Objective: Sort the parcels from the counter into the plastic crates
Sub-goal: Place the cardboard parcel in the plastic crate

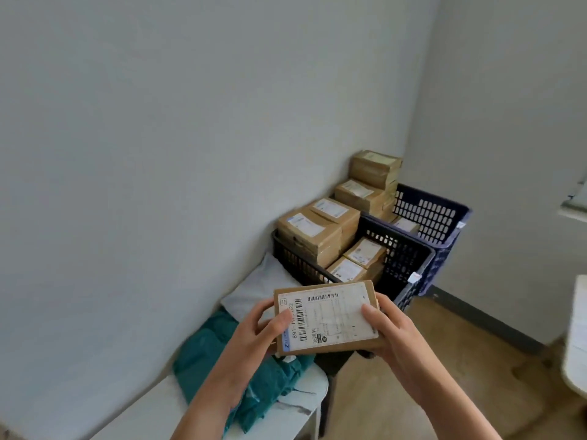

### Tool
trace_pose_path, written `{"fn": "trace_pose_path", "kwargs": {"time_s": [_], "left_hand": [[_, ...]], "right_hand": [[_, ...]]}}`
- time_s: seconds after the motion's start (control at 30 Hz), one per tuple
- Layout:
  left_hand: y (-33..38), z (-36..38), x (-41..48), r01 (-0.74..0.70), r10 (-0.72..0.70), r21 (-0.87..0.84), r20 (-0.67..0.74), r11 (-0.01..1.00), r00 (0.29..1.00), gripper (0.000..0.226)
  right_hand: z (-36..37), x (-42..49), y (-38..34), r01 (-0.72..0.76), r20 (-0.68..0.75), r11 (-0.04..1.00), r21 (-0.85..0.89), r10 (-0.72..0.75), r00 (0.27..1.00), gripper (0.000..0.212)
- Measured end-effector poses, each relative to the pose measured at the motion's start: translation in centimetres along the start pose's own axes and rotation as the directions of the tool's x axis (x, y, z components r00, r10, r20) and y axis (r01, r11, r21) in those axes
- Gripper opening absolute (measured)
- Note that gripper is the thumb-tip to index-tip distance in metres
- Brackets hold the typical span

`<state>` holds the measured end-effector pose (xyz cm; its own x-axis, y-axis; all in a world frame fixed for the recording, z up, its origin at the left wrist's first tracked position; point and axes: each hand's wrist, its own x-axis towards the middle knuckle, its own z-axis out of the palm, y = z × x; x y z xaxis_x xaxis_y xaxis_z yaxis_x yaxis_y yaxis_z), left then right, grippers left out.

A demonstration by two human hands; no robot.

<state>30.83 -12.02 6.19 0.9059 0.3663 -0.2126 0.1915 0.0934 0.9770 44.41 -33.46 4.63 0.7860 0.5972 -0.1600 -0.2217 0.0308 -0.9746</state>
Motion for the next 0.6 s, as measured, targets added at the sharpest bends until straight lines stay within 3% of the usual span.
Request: {"fn": "trace_pose_path", "kwargs": {"time_s": [0.1, 0.3, 0.6], "left_hand": [[0.4, 5.4, 3.3, 0.033, -0.034, 0.016, 0.067, 0.999, 0.997, 0.063], [1.9, 14.9, 8.7, -0.003, 0.001, 0.011, 0.186, 1.000, 0.982, 0.057], [3.4, 22.0, 18.1, -0.084, 0.072, 0.027, 0.304, 0.996, 0.950, 0.073]], "right_hand": [[-5.8, 0.5, -0.8, -0.004, -0.067, 1.000, 0.003, 0.004, 0.998, 0.073], [-15.5, 1.2, -3.0, 0.024, -0.185, 1.000, -0.015, -0.027, 0.982, 0.067], [-23.7, 5.5, -5.8, 0.043, -0.281, 0.995, -0.086, -0.066, 0.958, 0.084]]}}
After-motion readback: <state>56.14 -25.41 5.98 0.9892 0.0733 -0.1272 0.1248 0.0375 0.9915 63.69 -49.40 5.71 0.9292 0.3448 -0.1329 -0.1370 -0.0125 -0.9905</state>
